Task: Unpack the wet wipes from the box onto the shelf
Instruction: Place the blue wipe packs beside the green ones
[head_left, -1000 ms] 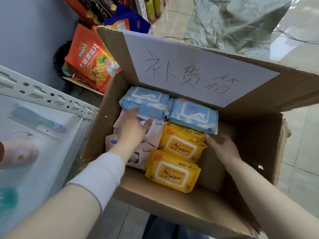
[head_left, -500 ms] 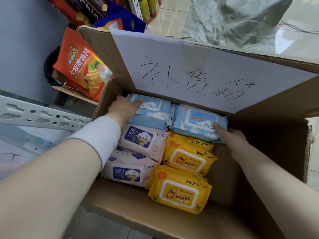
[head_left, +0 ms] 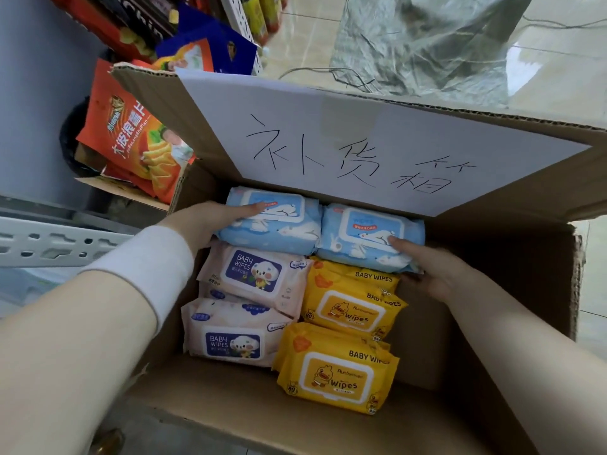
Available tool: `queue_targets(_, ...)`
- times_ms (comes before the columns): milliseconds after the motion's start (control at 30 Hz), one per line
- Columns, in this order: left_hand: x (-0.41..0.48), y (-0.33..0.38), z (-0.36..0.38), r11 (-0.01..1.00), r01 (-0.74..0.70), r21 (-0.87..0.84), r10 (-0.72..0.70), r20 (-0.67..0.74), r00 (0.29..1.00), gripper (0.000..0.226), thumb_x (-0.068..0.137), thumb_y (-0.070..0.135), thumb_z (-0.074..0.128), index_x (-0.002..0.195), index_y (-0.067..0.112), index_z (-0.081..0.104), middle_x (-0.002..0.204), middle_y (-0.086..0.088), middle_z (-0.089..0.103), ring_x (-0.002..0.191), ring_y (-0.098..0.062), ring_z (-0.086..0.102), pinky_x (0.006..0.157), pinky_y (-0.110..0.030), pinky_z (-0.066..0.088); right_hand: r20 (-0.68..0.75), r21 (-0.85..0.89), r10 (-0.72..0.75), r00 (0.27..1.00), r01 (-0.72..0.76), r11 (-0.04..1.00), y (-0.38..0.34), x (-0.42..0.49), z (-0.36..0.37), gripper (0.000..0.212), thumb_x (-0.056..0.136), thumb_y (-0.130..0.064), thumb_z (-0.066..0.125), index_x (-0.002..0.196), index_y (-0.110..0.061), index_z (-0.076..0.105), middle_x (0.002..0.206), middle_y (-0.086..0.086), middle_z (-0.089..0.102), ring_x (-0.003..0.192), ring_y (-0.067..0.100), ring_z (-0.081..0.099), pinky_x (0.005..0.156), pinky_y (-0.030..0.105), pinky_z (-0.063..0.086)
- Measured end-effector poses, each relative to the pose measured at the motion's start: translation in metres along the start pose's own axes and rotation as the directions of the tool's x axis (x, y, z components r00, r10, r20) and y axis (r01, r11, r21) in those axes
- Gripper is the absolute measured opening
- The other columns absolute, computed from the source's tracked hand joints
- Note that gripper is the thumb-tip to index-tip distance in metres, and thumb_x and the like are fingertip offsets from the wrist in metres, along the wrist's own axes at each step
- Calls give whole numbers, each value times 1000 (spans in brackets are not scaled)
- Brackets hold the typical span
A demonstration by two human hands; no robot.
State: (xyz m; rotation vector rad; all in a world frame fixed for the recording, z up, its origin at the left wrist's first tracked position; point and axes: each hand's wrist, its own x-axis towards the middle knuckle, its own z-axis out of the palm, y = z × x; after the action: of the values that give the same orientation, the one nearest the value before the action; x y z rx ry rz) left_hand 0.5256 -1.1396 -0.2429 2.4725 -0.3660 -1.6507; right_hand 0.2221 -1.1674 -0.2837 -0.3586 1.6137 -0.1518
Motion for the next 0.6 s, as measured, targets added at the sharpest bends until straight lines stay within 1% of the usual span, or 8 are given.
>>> queue_targets(100,0,-3,-2,994,-16,-105,14,-23,1000,43,75,37,73,102,8,54,86,-6,62,74,-15,58,72,-30,50,29,8,-12,1000,12,1000,0,1,2,37,74,-30,74,100,-9,56,88,5,64,75,13,61,55,24,50)
queue_targets(233,-1,0,-8,994,-6,-112,10,33,999,48,74,38,74,109,10,57,93,-6,65,77,-15,60,69,-26,51,13,38,-31,999,31,999,-1,1,7,41,72,-32,75,100,-10,55,85,4,64,72,13,61,46,22,49)
queue_targets(300,-4,5,-8,992,30,-124,-20,81,997,46,74,40,73,107,12,59,86,-6,69,73,-16,64,73,-26,52,23,30,-36,999,36,999,-4,-1,7,42,71,-31,75,101,-10,56,88,5,65,73,15,62,49,25,48)
queue_targets(333,-6,8,-7,992,39,-124,-27,97,995,41,75,40,72,102,12,60,77,-6,71,66,-16,66,69,-26,54,25,20,-41,999,40,999,-6,-2,6,44,71,-31,76,104,-9,56,91,7,66,74,16,62,53,26,47)
queue_targets(400,-14,12,-7,995,28,-101,-17,102,995,29,79,37,69,88,12,59,53,-2,69,43,-10,64,45,-19,53,25,-3,-44,999,44,999,-9,-5,5,49,70,-31,77,109,-9,56,98,9,68,76,17,64,55,28,48)
queue_targets(467,-26,13,-12,996,-3,-93,12,102,995,23,83,33,66,82,12,57,46,1,65,36,-6,60,34,-17,46,26,-19,-46,999,47,999,-13,-13,4,46,70,-30,77,107,-10,57,95,8,69,75,16,65,55,29,51)
queue_targets(533,-36,10,-21,994,-19,-109,32,120,992,18,83,30,66,85,13,59,53,2,69,42,-6,64,39,-18,51,28,-15,-41,999,41,999,-17,-23,2,40,70,-29,77,101,-11,58,92,7,68,75,16,65,59,30,54)
queue_targets(600,-49,4,-30,994,-33,-102,45,118,992,24,79,31,70,94,14,62,70,0,73,55,-9,68,51,-21,56,19,-9,-36,999,36,999,-21,-38,-1,35,71,-28,77,95,-12,58,89,6,67,74,16,64,59,30,55)
